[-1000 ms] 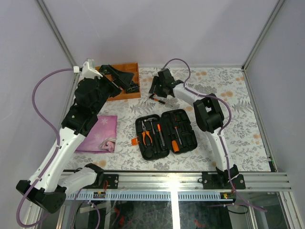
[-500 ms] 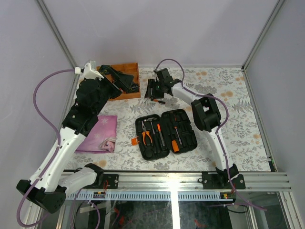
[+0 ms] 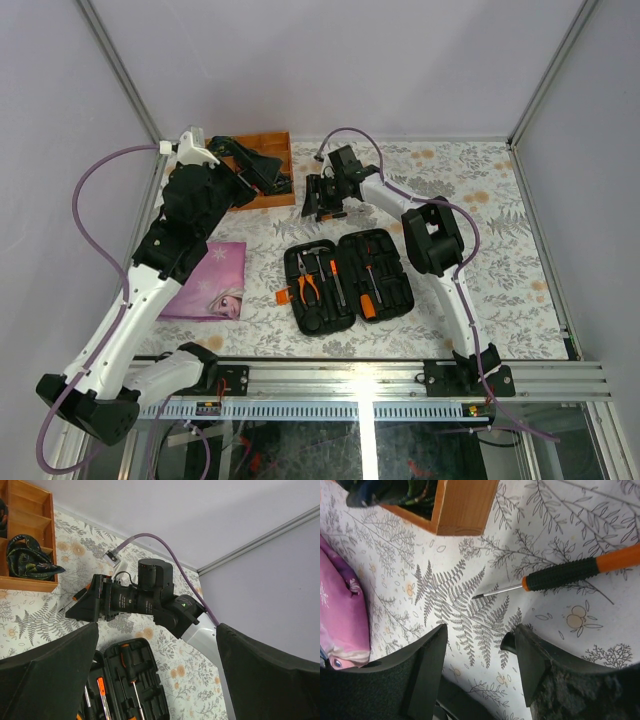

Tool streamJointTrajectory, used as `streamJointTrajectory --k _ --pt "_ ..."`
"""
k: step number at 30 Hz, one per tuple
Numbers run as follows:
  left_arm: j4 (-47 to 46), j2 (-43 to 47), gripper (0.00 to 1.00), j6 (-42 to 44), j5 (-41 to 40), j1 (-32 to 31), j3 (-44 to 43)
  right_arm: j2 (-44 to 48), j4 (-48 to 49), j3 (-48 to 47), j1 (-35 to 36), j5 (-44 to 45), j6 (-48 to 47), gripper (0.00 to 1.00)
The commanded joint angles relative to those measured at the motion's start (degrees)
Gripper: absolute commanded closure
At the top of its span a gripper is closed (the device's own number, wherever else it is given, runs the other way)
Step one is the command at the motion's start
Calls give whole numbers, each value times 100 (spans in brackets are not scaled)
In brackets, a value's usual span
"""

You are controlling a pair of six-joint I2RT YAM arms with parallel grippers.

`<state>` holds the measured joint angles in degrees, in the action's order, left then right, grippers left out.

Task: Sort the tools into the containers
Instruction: Adjust the screwdriver at the center of the board.

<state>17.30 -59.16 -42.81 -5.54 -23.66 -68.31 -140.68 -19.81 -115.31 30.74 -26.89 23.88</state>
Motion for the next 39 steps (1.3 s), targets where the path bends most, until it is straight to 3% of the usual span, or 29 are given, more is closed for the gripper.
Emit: streamJointTrajectory --k 1,9,14,24,29,34,39 --pt "-43 1 0 -10 44 37 50 105 -333 -227 20 -334 -323 37" --pt "34 -61 0 18 148 50 -25 478 -487 -75 20 -364 -506 38" --pt "295 -43 0 198 130 51 -54 857 -346 151 20 135 -289 39" --pt "1267 139 0 1096 -580 73 180 1711 415 1411 32 2261 1464 39" --pt "1461 193 0 1443 -957 81 436 2087 534 2051 230 3908 2760 37" --pt "1496 181 0 1733 -1274 83 586 1734 -221 1641 454 4806 3389 34" --pt "1456 147 0 1831 -1448 83 725 1241 -760 930 492 4925 3469 33"
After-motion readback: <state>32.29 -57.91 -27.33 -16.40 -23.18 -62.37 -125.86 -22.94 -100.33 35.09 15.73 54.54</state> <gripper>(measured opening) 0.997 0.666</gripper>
